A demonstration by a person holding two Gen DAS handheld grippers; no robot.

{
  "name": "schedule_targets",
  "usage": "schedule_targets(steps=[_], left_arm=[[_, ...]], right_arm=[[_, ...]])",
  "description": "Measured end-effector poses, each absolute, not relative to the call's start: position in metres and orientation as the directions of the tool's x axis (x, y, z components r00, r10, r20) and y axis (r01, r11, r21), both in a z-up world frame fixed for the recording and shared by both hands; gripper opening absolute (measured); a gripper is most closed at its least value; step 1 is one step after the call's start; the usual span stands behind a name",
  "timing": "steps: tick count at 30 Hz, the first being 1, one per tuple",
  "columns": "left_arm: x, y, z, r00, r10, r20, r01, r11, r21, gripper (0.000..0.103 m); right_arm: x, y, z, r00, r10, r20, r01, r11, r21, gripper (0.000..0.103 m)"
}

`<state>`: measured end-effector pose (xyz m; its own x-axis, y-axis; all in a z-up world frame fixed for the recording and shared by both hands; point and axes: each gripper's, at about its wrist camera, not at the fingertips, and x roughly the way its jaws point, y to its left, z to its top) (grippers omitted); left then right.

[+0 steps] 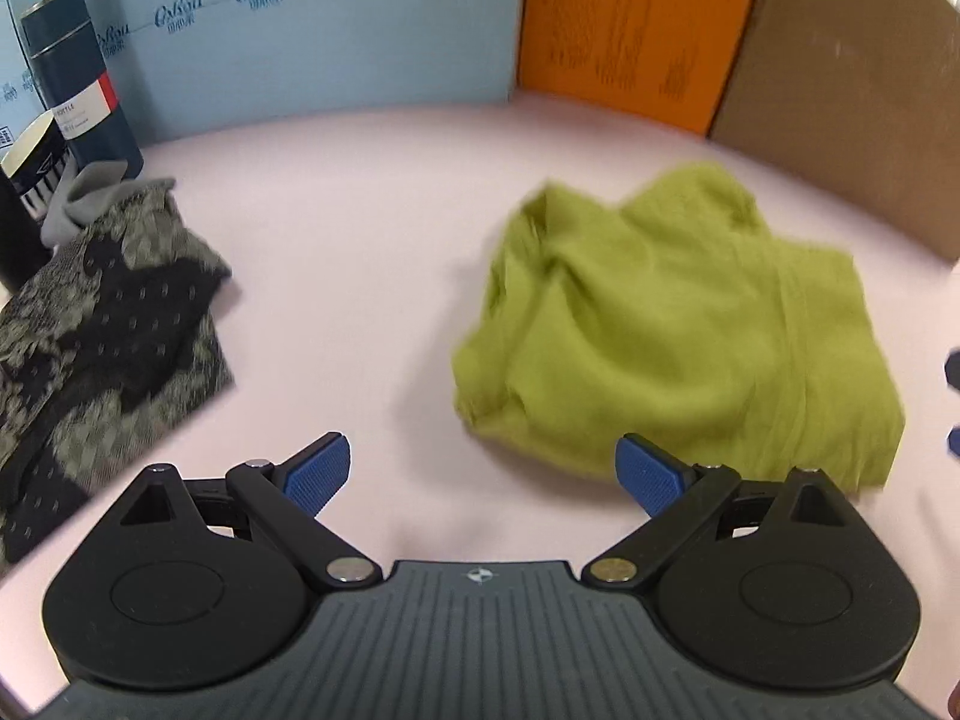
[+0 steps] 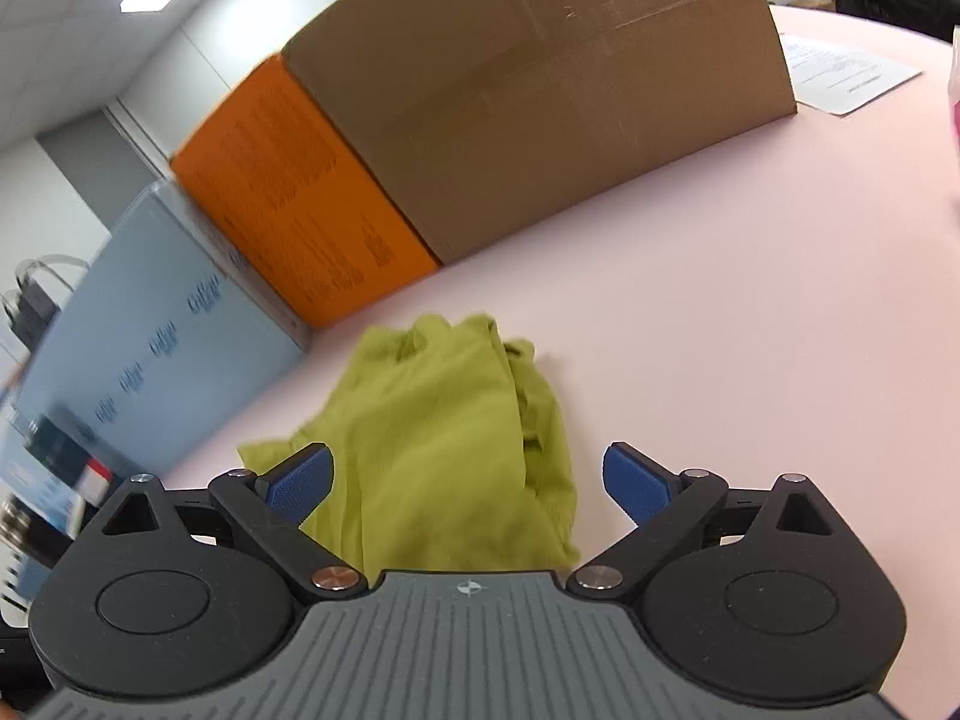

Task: Fold clothes
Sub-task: 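Grasp the folded shirt with both grippers and carry it onto the patterned cloth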

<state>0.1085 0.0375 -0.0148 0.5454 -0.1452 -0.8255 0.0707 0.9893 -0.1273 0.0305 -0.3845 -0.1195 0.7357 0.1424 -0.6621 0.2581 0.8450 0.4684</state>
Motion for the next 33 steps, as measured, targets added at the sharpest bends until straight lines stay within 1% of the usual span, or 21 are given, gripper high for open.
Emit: schedule_targets(steps=[2,4,6,8,12,13,14,15,16,17,18,19,20,21,25,28,30,33], left_arm=[[0.131,0.054,-0.018,0.513,-0.257,-0.819,0.065,0.963,-0.262,0.097],[0.156,0.060,-0.023,0.492,-0.306,-0.815,0.047,0.944,-0.326,0.097],[0.178,0.059,-0.030,0.471,-0.345,-0.812,0.066,0.931,-0.358,0.097],[0.196,0.055,-0.038,0.450,-0.353,-0.820,0.091,0.932,-0.351,0.097],[0.222,0.046,-0.059,0.401,-0.359,-0.843,0.156,0.933,-0.323,0.097],[0.224,0.043,-0.061,0.401,-0.359,-0.843,0.176,0.933,-0.314,0.101],[0.225,0.039,-0.062,0.408,-0.356,-0.840,0.202,0.933,-0.298,0.101],[0.225,0.033,-0.062,0.415,-0.350,-0.840,0.230,0.933,-0.275,0.098],[0.222,0.027,-0.061,0.424,-0.355,-0.833,0.265,0.928,-0.261,0.078],[0.219,0.020,-0.059,0.435,-0.367,-0.822,0.301,0.920,-0.251,0.062],[0.217,0.015,-0.057,0.435,-0.380,-0.816,0.322,0.912,-0.252,0.039],[0.214,0.012,-0.054,0.442,-0.381,-0.812,0.328,0.911,-0.249,0.024],[0.210,0.009,-0.050,0.456,-0.377,-0.806,0.330,0.913,-0.240,0.017],[0.205,0.008,-0.045,0.477,-0.373,-0.796,0.330,0.915,-0.231,0.015],[0.175,0.020,-0.016,0.571,-0.374,-0.731,0.321,0.921,-0.220,0.013],[0.151,0.040,0.009,0.644,-0.350,-0.680,0.291,0.934,-0.206,0.013],[0.137,0.060,0.029,0.698,-0.321,-0.640,0.262,0.946,-0.189,0.013],[0.116,0.098,0.061,0.778,-0.245,-0.578,0.183,0.969,-0.165,0.013]], right_arm=[[0.039,-0.397,-0.128,0.730,0.196,-0.654,0.241,0.823,0.515,0.101],[0.048,-0.410,-0.137,0.724,0.249,-0.644,0.224,0.798,0.560,0.101],[0.057,-0.423,-0.146,0.716,0.301,-0.630,0.208,0.770,0.604,0.101],[0.066,-0.431,-0.151,0.712,0.344,-0.612,0.173,0.759,0.628,0.103],[0.085,-0.426,-0.153,0.715,0.407,-0.568,0.044,0.785,0.618,0.103],[0.087,-0.424,-0.154,0.715,0.425,-0.555,0.013,0.786,0.618,0.103],[0.090,-0.421,-0.155,0.715,0.442,-0.542,-0.019,0.787,0.617,0.103],[0.094,-0.416,-0.155,0.708,0.453,-0.541,-0.048,0.796,0.603,0.101],[0.097,-0.410,-0.155,0.700,0.462,-0.545,-0.076,0.807,0.586,0.095],[0.102,-0.406,-0.157,0.687,0.471,-0.554,-0.072,0.802,0.593,0.056],[0.108,-0.403,-0.158,0.673,0.480,-0.563,-0.057,0.793,0.607,0.011],[0.113,-0.400,-0.160,0.658,0.489,-0.573,-0.043,0.784,0.620,0.012],[0.114,-0.397,-0.156,0.665,0.487,-0.567,-0.048,0.784,0.618,0.012],[0.113,-0.394,-0.150,0.677,0.483,-0.556,-0.058,0.788,0.613,0.011],[0.109,-0.379,-0.118,0.712,0.509,-0.484,-0.131,0.773,0.621,0.011],[0.108,-0.364,-0.086,0.708,0.570,-0.417,-0.220,0.739,0.637,0.011],[0.113,-0.348,-0.064,0.691,0.616,-0.377,-0.289,0.714,0.637,0.011],[0.125,-0.312,-0.029,0.640,0.701,-0.314,-0.413,0.659,0.629,0.011]])
